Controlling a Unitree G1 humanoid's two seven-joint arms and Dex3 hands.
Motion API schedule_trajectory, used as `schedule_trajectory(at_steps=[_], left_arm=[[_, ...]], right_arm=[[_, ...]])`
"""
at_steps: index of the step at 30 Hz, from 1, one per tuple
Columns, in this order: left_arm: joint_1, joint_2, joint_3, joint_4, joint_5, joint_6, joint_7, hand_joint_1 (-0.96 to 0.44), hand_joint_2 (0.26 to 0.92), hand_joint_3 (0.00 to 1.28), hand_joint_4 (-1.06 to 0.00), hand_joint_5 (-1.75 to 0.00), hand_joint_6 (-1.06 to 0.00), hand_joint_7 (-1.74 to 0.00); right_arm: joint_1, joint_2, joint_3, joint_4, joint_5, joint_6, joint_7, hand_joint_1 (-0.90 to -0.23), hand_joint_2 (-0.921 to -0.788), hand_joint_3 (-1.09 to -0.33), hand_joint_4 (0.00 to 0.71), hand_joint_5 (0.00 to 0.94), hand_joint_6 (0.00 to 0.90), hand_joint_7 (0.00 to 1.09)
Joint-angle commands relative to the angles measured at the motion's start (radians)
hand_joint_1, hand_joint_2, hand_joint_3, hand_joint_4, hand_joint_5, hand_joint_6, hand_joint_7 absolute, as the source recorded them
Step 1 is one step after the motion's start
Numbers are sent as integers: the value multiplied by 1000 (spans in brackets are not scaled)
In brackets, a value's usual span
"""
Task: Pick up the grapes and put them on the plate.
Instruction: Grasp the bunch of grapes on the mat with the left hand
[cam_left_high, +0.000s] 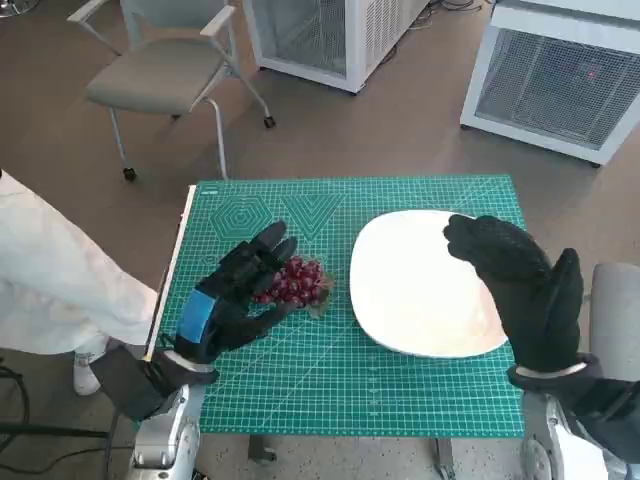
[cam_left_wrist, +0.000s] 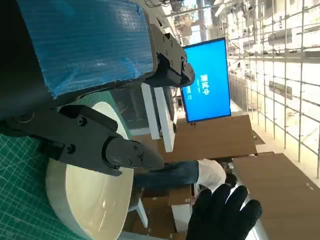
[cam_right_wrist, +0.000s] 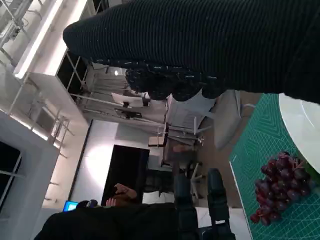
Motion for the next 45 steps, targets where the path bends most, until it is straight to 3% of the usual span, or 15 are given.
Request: schedule_trajectory(at_steps=[1,6,8,12,17,24,33,45], left_arm=[[-12,12,2,-2,9,-9,-4,-347,921,121,-373,-3,-452,-3],[3,35,-24,-26,73,-23,8,-299,910,54,-337,-1,-429,-1],[15,100,-55,-67,208,-17,27,-291,888,32,-261,0,-371,0],[32,261,-121,-260,593,156,63,-255,819,10,-69,1,-181,-1],[18,264,-170,-400,824,407,47,-149,743,3,-10,1,-95,-3],[-18,245,-210,-444,898,540,5,-118,700,0,0,1,-121,-21],[-63,237,-285,-487,992,698,-52,-184,699,2,1,1,-163,-28],[-128,226,-346,-423,1037,772,-36,-208,705,4,-1,0,-178,-21]], right_arm=[[26,3,0,4,-1,6,-1,-415,-921,-640,394,701,150,986],[27,5,1,2,-1,2,-1,-418,-921,-639,394,703,150,987],[27,6,1,2,-2,1,-1,-419,-921,-639,394,704,150,987],[26,6,0,4,-1,-1,0,-419,-921,-639,393,705,150,988],[24,5,-1,7,2,-1,0,-420,-921,-640,392,707,149,989],[22,6,-3,13,2,-8,1,-420,-921,-641,390,710,147,992],[21,5,-6,20,3,-14,2,-418,-921,-641,388,712,147,994],[24,4,-11,24,1,-25,1,-412,-921,-643,387,714,146,997]])
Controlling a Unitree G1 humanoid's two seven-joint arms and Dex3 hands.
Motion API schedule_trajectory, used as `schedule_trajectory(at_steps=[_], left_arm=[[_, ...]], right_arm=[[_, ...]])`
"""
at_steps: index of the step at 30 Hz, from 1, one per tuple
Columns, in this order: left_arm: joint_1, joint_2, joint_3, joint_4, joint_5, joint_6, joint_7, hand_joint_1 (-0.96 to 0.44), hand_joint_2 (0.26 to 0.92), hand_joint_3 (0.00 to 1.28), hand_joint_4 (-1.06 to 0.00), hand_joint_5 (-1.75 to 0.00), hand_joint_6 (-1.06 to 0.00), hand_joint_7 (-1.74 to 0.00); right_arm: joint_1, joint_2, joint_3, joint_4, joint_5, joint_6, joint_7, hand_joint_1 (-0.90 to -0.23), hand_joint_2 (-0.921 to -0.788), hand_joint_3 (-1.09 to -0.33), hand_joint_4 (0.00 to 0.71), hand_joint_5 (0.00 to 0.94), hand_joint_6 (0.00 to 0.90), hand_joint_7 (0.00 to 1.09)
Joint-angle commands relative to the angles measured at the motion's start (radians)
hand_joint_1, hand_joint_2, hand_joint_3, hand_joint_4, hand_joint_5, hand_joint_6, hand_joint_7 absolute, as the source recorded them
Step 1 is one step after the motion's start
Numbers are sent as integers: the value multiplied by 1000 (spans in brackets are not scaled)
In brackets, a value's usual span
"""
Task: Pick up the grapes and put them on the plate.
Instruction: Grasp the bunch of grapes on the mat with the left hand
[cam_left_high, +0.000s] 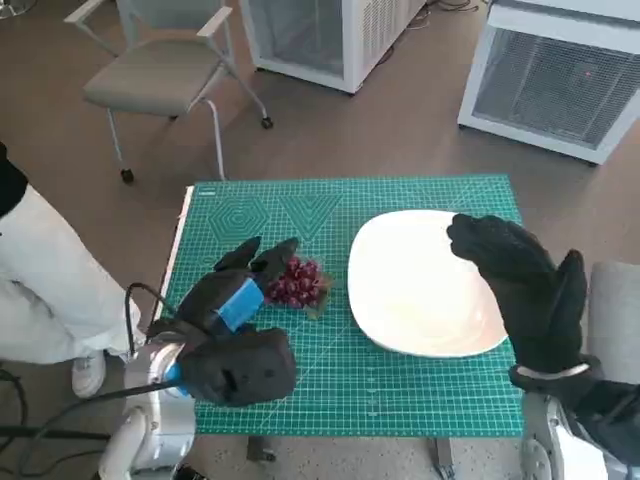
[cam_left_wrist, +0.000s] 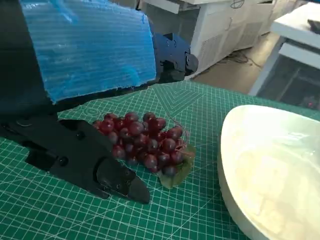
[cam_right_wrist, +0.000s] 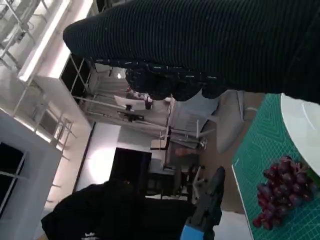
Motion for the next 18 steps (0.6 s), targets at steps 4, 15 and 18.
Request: schedule_trajectory(at_steps=[4,15,18], left_arm=[[-73,-13,-31,90,12,24,24,-179,705,3,-12,-4,-188,-19],[-231,-65,-91,381,-2,-1,111,-64,715,5,-66,-9,-222,-13],[-283,-73,-111,488,-4,-16,129,-43,721,7,-71,-8,-224,-11]], right_arm=[[26,1,-7,10,4,9,0,-412,-921,-643,387,714,146,997],[31,0,-12,1,7,13,-2,-413,-921,-644,385,712,150,1000],[33,1,-12,-4,6,14,-4,-413,-921,-645,385,712,149,1001]])
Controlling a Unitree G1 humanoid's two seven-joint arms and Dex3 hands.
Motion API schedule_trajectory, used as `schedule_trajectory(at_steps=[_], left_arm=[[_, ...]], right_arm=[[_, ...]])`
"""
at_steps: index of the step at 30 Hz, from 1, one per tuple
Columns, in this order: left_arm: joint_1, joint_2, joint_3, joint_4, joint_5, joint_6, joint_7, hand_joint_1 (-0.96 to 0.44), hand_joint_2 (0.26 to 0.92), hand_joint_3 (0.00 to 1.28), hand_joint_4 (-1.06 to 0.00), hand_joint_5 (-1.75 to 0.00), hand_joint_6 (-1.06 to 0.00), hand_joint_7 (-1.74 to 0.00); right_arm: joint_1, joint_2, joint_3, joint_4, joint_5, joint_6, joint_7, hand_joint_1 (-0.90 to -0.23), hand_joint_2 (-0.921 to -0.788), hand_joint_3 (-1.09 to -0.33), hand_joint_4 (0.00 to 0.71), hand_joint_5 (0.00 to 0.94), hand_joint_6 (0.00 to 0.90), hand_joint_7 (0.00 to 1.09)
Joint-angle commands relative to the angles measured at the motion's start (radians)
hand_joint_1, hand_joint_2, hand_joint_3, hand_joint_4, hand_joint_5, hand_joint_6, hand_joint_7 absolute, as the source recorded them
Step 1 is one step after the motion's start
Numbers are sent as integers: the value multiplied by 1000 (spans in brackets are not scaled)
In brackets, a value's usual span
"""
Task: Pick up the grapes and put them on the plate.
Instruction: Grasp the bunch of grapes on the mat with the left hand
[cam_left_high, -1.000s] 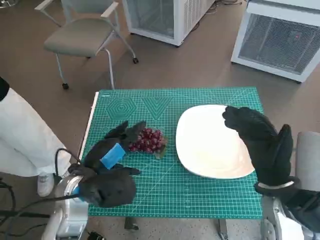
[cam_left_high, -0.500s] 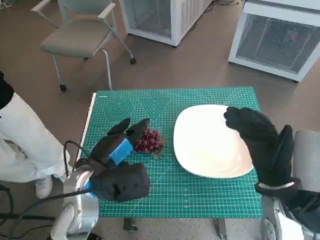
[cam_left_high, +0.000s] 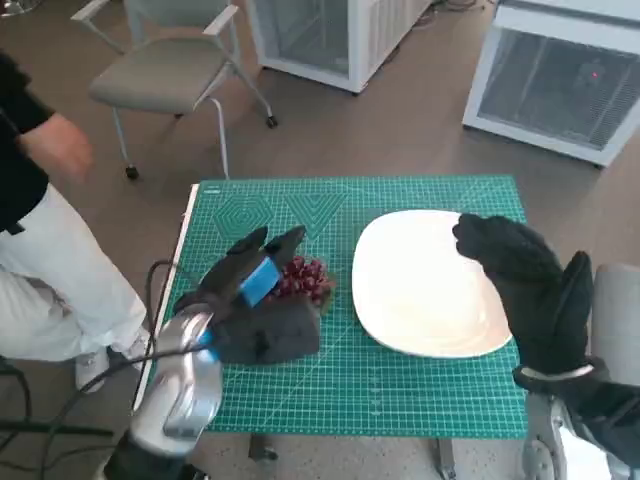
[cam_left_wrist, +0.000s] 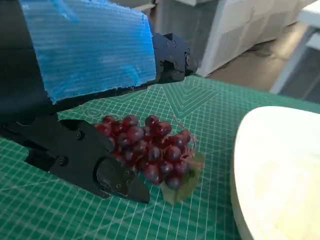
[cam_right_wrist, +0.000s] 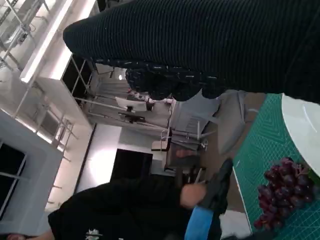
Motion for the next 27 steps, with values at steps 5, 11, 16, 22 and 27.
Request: schedule_trajectory(at_steps=[5,11,16,22,27], left_arm=[[-170,-32,-68,308,0,-40,39,-8,736,12,-80,-6,-229,-8],[-274,-59,-109,516,-6,-66,46,42,747,15,-96,-7,-235,-7],[-350,-89,-143,661,-6,-80,51,44,754,17,-104,-6,-239,-6],[-416,-137,-191,802,4,-101,71,-12,764,19,-104,-3,-240,-4],[-461,-159,-226,901,8,-132,81,-16,785,26,-130,-12,-260,-12]], right_arm=[[30,1,-4,1,6,12,-2,-417,-921,-645,384,713,148,1003],[34,1,-5,3,6,8,0,-421,-921,-643,385,714,148,1004],[33,1,-6,3,6,9,0,-421,-921,-643,384,714,148,1005],[30,3,-3,5,2,12,-4,-421,-921,-643,384,714,148,1005],[29,5,0,-1,0,16,-8,-421,-921,-642,385,714,148,1004]])
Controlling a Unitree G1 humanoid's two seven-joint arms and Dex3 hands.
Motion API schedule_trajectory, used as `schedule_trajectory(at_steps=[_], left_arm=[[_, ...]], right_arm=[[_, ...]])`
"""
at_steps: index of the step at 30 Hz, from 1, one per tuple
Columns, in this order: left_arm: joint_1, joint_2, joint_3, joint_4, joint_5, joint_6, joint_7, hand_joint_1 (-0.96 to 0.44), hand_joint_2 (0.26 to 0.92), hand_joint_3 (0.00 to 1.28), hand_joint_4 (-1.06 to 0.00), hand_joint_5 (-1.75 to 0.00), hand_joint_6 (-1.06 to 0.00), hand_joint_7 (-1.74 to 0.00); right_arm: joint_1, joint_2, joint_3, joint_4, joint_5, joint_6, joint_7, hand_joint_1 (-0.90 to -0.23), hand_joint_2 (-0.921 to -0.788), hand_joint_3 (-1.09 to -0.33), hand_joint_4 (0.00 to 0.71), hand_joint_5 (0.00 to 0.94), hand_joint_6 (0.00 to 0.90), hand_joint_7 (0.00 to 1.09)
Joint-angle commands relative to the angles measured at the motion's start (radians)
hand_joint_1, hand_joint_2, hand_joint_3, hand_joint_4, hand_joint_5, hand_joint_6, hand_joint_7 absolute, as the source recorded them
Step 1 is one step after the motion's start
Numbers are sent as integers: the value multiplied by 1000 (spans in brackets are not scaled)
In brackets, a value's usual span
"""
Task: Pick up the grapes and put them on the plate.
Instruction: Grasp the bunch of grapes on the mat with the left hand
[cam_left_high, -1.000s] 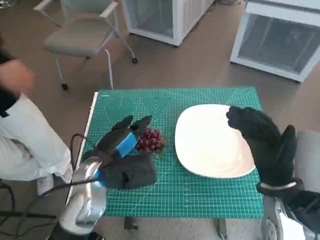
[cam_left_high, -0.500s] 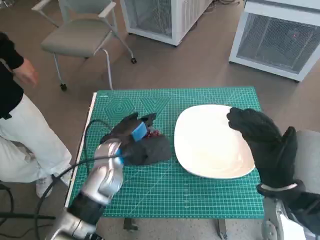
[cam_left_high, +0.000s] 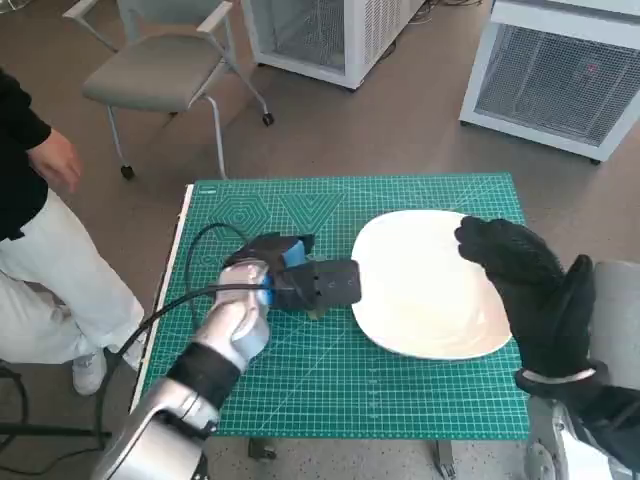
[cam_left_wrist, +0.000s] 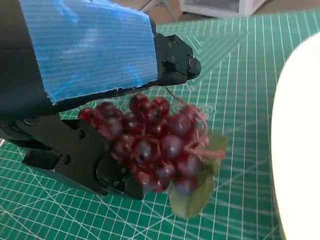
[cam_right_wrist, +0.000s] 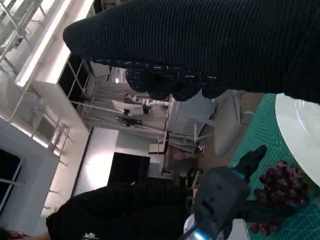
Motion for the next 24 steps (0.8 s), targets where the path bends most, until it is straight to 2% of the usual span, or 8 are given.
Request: schedule_trajectory(at_steps=[1,8,12,15,17,19,21,24], left_arm=[[-57,-20,-33,87,8,-37,12,0,798,32,-145,-18,-268,-14],[-93,-25,-38,183,-15,-71,16,124,855,73,-255,-133,-293,-14],[-97,-29,-21,217,-40,-81,28,162,805,177,-94,-584,-282,-4],[-101,-35,-13,247,-56,-87,35,124,754,211,-64,-970,-255,-2],[-104,-38,-14,262,-61,-91,33,91,738,191,-200,-1324,-240,-4],[-106,-39,-23,276,-60,-95,26,67,731,169,-404,-1548,-237,-6],[-107,-42,-40,291,-49,-103,18,39,737,137,-540,-1648,-254,-10],[-111,-43,-72,308,-22,-109,12,-22,762,85,-580,-1714,-319,-24]], right_arm=[[18,4,2,1,1,17,-8,-421,-921,-642,385,713,149,1004],[25,2,1,-12,2,22,-11,-421,-921,-642,391,715,149,1002],[30,1,-1,-14,3,20,-9,-428,-921,-640,396,716,150,1002],[31,1,-2,-11,3,18,-8,-431,-921,-640,398,716,151,1003],[31,1,-2,-9,3,17,-8,-432,-921,-640,399,716,152,1003],[31,2,-2,-8,3,17,-8,-432,-921,-640,399,716,152,1004],[31,2,-2,-7,3,18,-8,-432,-921,-641,398,716,151,1004],[30,3,-2,-5,3,19,-9,-432,-921,-641,398,716,151,1005]])
